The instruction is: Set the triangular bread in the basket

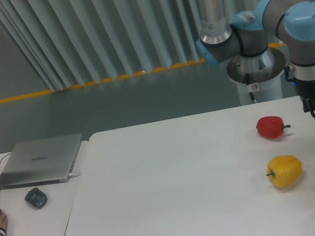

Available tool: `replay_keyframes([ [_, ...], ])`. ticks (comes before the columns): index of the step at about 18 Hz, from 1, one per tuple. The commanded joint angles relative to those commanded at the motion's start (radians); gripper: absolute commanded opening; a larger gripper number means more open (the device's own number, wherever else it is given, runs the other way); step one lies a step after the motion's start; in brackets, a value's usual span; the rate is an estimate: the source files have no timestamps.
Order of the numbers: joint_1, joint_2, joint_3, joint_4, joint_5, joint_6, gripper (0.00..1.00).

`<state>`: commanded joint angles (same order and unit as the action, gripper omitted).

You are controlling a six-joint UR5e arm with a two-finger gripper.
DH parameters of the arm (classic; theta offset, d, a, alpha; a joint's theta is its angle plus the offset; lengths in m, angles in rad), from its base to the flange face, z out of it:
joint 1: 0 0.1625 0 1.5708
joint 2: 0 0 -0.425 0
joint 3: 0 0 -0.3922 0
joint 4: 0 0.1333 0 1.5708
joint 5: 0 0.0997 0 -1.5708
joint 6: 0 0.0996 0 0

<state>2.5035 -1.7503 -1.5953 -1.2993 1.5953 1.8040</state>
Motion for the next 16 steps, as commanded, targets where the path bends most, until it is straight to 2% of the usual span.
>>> replay_keyframes([
  [10,-0.002,0.008,0.000,-0.002,0.025,-0.012,1.00],
  [13,-0.002,0.005,-0.011,0.018,-0.006,-0.170,1.00],
  [16,-0.002,0.008,-0.017,0.015,-0.002,-0.195,1.00],
])
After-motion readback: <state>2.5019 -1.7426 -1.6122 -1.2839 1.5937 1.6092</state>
